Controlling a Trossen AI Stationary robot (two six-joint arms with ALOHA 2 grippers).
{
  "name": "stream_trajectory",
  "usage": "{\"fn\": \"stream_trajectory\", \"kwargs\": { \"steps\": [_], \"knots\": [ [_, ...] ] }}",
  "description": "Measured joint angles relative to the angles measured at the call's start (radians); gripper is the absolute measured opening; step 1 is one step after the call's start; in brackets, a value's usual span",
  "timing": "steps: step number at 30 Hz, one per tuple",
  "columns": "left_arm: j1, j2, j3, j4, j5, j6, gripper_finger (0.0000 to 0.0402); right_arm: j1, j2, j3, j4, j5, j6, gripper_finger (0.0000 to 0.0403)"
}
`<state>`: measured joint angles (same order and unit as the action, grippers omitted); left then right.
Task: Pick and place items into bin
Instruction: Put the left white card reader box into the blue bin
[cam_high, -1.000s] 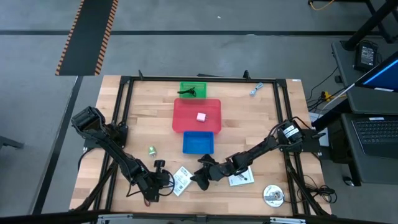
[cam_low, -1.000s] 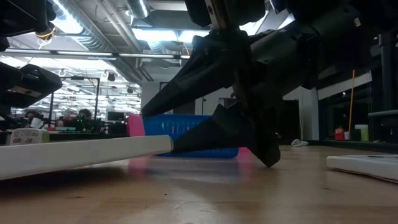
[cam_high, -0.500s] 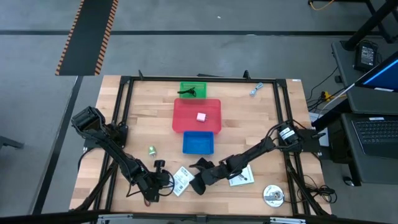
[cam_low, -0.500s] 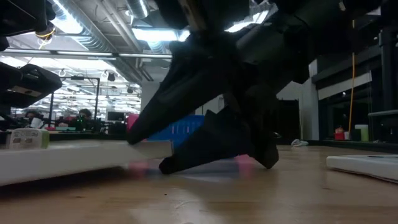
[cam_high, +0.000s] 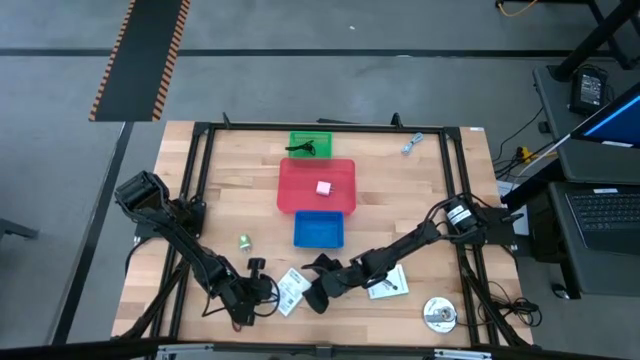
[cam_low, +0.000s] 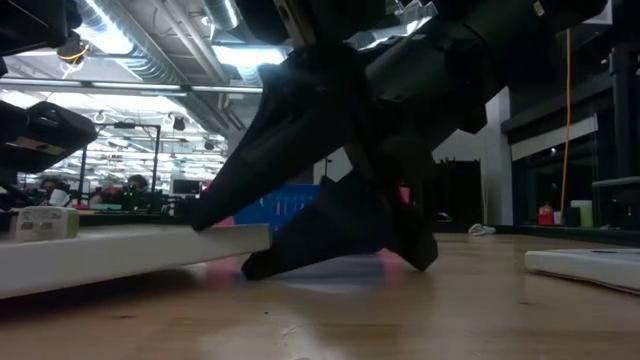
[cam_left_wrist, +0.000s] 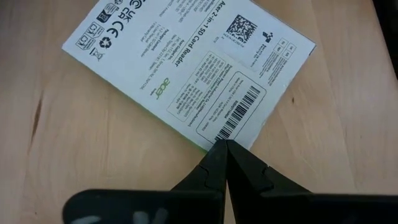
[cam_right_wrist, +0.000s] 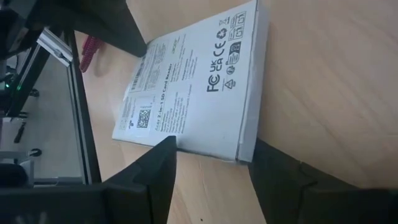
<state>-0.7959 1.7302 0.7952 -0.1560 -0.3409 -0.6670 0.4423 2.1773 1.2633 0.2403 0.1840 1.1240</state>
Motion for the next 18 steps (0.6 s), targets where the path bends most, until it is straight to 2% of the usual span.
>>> {"fn": "stream_trajectory", "kwargs": {
  "steps": [12,15,18],
  "knots": [
    [0.001,0.003,0.0,0.054,-0.002,0.053,0.0003,-0.004,0.005,0.001,0.086,0.059,-0.006,0.0179],
    [0.001,0.003,0.0,0.063,0.001,0.065,0.0003,-0.004,0.004,0.001,0.086,0.059,-0.007,0.016],
    [0.001,0.002,0.0,0.065,0.004,0.068,0.0003,-0.004,0.003,0.002,0.088,0.06,-0.007,0.0119]
  ]
}}
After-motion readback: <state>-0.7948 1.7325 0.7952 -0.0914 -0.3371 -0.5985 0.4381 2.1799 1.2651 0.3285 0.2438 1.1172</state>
